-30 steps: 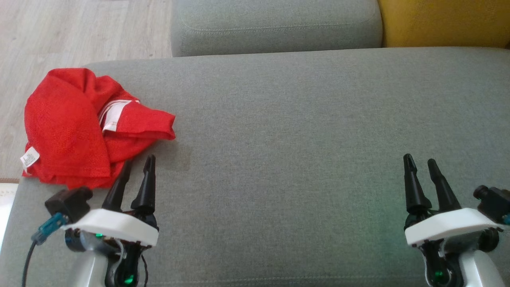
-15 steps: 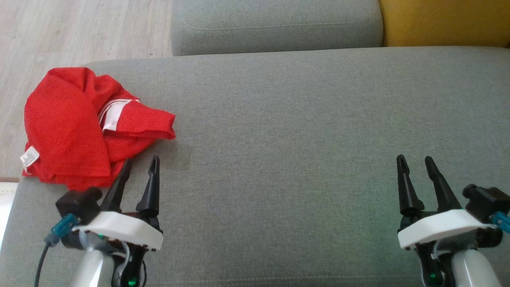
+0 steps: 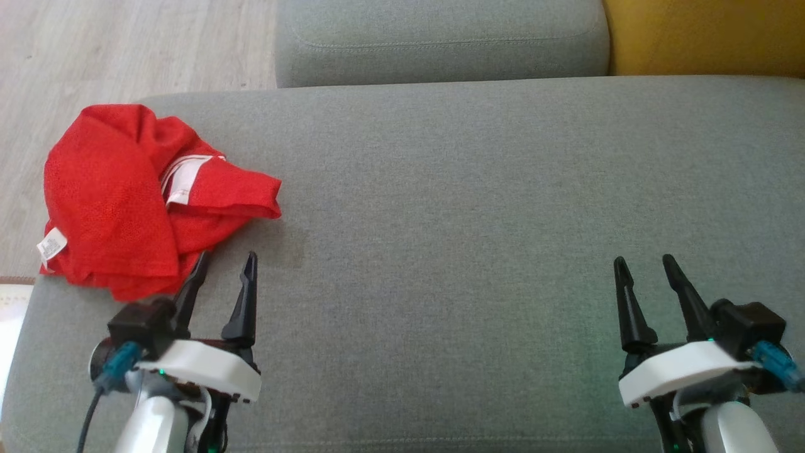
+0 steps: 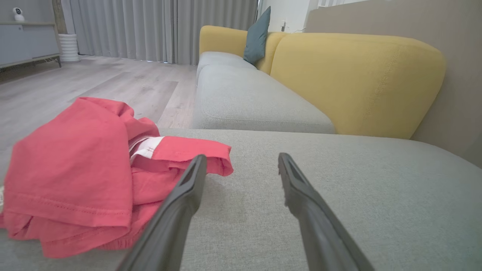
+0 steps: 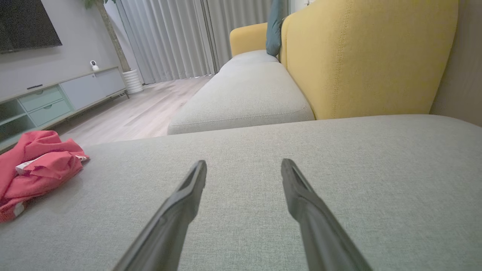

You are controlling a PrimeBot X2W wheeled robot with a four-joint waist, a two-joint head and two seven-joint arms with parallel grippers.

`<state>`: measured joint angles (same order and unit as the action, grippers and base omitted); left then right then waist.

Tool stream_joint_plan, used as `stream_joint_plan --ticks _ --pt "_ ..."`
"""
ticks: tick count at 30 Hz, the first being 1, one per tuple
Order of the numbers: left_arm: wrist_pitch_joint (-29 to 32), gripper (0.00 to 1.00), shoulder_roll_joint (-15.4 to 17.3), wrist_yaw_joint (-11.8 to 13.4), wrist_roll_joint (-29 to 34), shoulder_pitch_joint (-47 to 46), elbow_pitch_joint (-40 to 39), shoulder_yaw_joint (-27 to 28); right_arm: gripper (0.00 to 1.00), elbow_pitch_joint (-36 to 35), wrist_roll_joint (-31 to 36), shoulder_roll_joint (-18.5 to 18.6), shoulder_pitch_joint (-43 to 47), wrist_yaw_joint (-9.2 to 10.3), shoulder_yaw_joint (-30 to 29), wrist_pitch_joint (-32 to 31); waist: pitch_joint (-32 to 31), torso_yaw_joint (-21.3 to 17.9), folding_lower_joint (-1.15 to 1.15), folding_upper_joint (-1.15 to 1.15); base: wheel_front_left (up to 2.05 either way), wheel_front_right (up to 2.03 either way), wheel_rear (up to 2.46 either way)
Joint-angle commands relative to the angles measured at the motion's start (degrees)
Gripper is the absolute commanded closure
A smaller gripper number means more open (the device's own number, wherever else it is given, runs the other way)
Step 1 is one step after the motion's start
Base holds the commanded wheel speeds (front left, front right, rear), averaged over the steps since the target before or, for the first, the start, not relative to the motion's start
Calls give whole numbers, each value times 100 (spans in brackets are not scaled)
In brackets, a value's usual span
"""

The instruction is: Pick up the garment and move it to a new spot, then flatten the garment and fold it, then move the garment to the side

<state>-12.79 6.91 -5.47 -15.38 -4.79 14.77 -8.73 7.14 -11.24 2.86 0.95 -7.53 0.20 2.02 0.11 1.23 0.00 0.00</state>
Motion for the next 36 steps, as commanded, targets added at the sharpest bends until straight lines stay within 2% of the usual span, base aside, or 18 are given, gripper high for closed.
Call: stream_joint_plan --ticks 1,9,19,36 --pt "-93 0 69 45 195 -196 -173 156 0 -246 199 28 -135 4 128 92 2 7 0 0 0 0 0" --pt "-220 0 18 32 621 -199 -99 177 0 -276 629 11 -90 4 55 124 -8 53 0 0 0 0 0" --pt "-220 0 -44 5 511 -198 -14 335 0 -233 375 3 -81 4 -78 152 -17 66 0 0 0 0 0" --pt "-220 0 -70 0 623 -228 4 443 0 -236 310 2 -85 4 -111 153 4 158 0 0 0 0 0"
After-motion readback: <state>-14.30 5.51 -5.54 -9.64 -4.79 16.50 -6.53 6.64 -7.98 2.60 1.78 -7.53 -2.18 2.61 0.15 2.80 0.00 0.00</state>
